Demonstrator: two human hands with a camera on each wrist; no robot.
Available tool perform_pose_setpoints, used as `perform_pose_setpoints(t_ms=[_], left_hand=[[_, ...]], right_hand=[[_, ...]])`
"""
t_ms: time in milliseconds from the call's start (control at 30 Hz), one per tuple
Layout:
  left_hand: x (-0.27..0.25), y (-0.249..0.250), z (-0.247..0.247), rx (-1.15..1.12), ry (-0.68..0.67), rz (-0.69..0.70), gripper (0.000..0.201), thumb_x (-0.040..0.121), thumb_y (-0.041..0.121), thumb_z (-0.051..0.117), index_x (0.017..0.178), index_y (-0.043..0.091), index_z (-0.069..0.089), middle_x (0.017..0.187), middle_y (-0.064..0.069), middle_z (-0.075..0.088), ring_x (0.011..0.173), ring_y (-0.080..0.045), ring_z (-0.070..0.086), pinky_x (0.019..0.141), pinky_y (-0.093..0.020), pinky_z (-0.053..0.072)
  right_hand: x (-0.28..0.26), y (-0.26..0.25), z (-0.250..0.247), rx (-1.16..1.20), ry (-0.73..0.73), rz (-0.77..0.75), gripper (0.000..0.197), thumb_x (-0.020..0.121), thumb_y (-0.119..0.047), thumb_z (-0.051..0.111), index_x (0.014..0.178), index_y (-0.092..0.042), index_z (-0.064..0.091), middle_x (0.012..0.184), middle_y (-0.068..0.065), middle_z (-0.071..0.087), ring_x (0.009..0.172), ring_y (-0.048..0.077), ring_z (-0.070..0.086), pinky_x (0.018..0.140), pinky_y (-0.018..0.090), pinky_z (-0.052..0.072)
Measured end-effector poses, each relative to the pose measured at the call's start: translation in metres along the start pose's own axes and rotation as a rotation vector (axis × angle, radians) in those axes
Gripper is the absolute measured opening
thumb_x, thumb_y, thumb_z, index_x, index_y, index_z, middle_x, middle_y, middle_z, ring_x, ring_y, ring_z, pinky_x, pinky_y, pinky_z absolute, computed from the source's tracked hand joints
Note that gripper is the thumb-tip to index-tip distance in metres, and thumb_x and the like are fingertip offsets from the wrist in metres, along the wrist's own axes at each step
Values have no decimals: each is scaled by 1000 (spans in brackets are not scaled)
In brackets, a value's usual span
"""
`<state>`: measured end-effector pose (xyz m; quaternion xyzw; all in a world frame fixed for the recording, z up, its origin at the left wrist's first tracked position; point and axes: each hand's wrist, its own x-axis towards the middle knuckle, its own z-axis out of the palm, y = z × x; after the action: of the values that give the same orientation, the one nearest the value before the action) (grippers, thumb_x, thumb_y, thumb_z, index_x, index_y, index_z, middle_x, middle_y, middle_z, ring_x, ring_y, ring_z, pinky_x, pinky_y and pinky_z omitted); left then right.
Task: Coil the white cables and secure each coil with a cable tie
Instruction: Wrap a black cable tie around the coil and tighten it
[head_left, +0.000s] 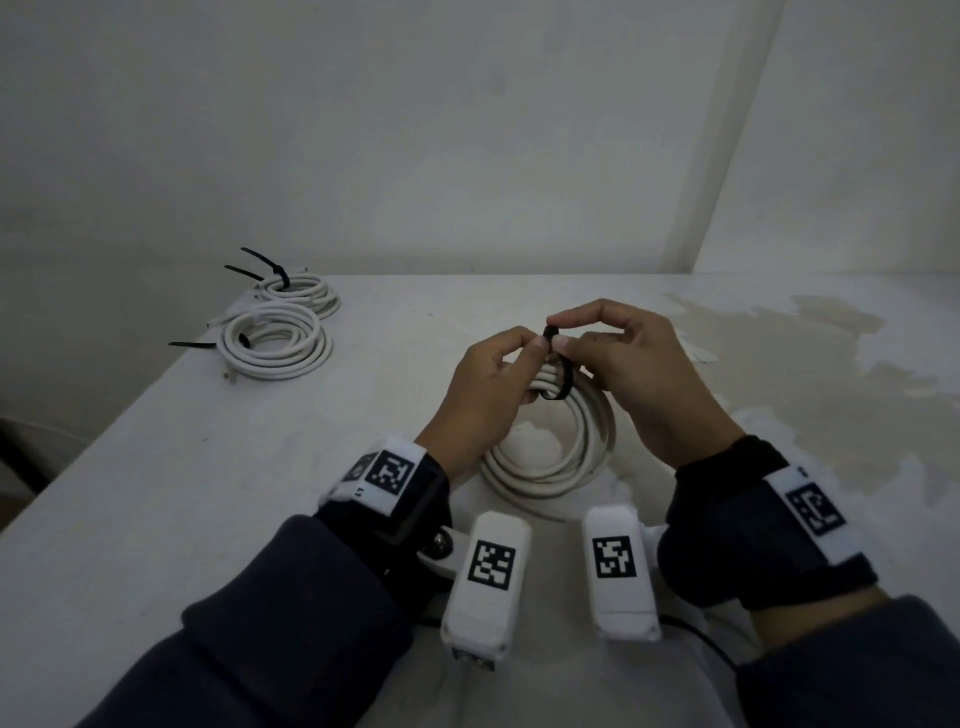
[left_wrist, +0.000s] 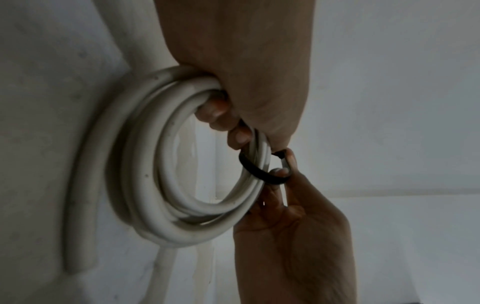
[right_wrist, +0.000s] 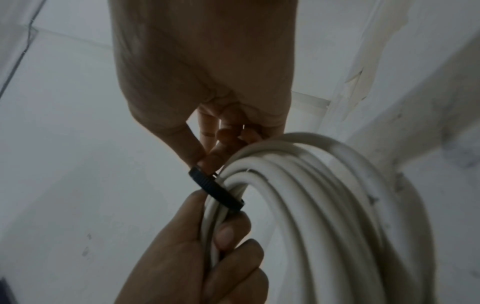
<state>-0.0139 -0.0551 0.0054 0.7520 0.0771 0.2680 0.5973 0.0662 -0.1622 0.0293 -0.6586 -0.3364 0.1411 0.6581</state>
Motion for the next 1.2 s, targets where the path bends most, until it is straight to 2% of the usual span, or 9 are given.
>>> perform_pose_setpoints(t_ms=[133,333,467,533,667,767,833,933,1200], left_hand=[[4,-7,1,34,29,24,23,100,16,43,82,14,57,46,17,53,35,3,47,44,-7,36],[9,-15,1,135,50,86,28,99,20,47,74,25,59,67,6,58,64,-9,56,59,-20,47],[9,-14,1,134,43,104,28,98,22,48,72,26,59,65,8,57,61,-8,55,58,-19,45],[8,-13,1,116,45,95,26,98,23,48,75,21,60,63,8,56,57,-4,54,56,-16,44],[3,-6,0,-20,60,-10,22,100,14,43,89,2,59,50,12,51,35,4,47,41,-5,34],[0,-4,0,-60,74,-49,22,100,15,43,88,4,58,42,16,50,35,4,47,37,-4,31],[0,-3,0,-59,70,-60,23,100,15,42,84,8,56,39,17,49,34,5,46,37,-3,30],[-1,-1,1,-55,62,-60,25,101,14,40,81,12,56,38,18,48,33,6,46,37,-3,30],[1,-1,2,-44,75,-77,31,101,17,40,108,-2,63,36,18,49,34,7,47,39,-3,31]], right_hand=[[0,0,4,36,34,14,12,87,3,62,86,-6,68,70,21,61,59,20,59,53,19,49],[0,2,7,46,145,-13,18,87,4,62,76,-8,69,65,8,65,53,6,63,54,17,50],[3,6,9,23,194,-33,20,86,1,64,72,-13,69,66,4,67,57,7,63,58,18,51],[3,7,10,12,191,-39,19,87,-2,64,73,-14,70,69,3,68,60,6,64,59,17,51],[2,3,3,-2,29,15,6,87,-8,67,90,-9,72,74,2,71,62,1,65,57,10,46],[1,1,-3,24,-80,48,18,82,-3,71,99,-8,70,76,9,74,68,11,69,64,15,50],[0,2,-2,30,-65,46,18,81,-3,72,98,-9,70,75,11,73,69,14,70,65,18,51],[0,3,0,41,-18,40,13,81,-1,71,91,-9,70,70,10,71,62,13,68,58,15,48],[2,11,4,-3,21,-71,12,81,7,68,82,-4,69,48,-7,62,50,4,60,56,15,47]])
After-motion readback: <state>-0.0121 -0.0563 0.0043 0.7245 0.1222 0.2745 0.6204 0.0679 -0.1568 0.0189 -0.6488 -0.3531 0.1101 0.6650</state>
